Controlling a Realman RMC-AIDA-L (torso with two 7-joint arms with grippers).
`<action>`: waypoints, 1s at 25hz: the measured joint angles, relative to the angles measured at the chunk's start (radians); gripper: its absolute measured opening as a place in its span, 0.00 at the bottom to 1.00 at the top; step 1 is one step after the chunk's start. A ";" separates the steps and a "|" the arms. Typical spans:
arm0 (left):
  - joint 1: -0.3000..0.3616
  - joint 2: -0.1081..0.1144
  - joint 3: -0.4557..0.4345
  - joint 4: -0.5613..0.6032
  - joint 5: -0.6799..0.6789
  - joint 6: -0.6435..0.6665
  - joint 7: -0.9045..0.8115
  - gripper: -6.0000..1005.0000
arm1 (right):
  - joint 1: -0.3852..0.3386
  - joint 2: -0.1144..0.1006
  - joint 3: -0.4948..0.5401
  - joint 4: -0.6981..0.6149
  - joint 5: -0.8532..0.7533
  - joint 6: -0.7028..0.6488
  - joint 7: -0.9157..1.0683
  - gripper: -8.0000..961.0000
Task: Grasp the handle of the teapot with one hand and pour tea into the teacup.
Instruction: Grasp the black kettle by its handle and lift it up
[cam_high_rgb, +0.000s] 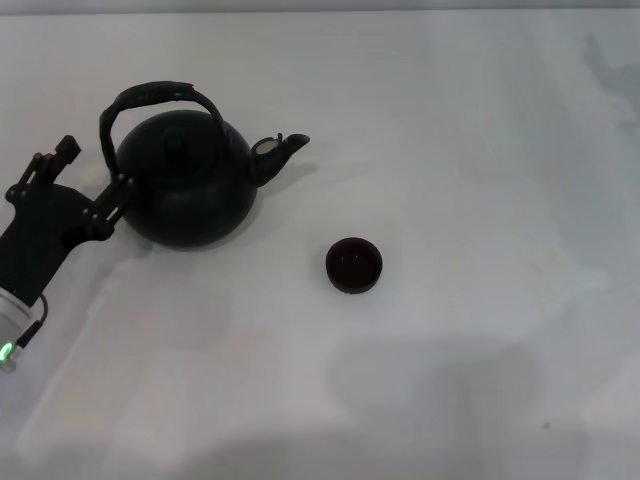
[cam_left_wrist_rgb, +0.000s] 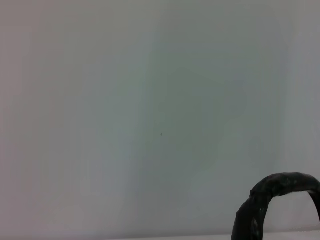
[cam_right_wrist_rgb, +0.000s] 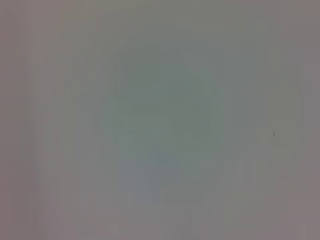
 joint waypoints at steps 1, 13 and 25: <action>-0.002 0.000 0.000 0.000 0.000 -0.004 0.000 0.80 | 0.000 0.000 -0.002 0.000 0.000 0.000 0.004 0.89; -0.020 -0.001 -0.003 0.003 -0.019 -0.006 0.002 0.79 | 0.003 0.000 -0.009 0.010 -0.005 -0.005 0.015 0.89; -0.028 -0.004 -0.004 0.018 -0.024 -0.027 0.005 0.61 | -0.005 0.000 -0.009 0.013 -0.006 -0.001 0.021 0.89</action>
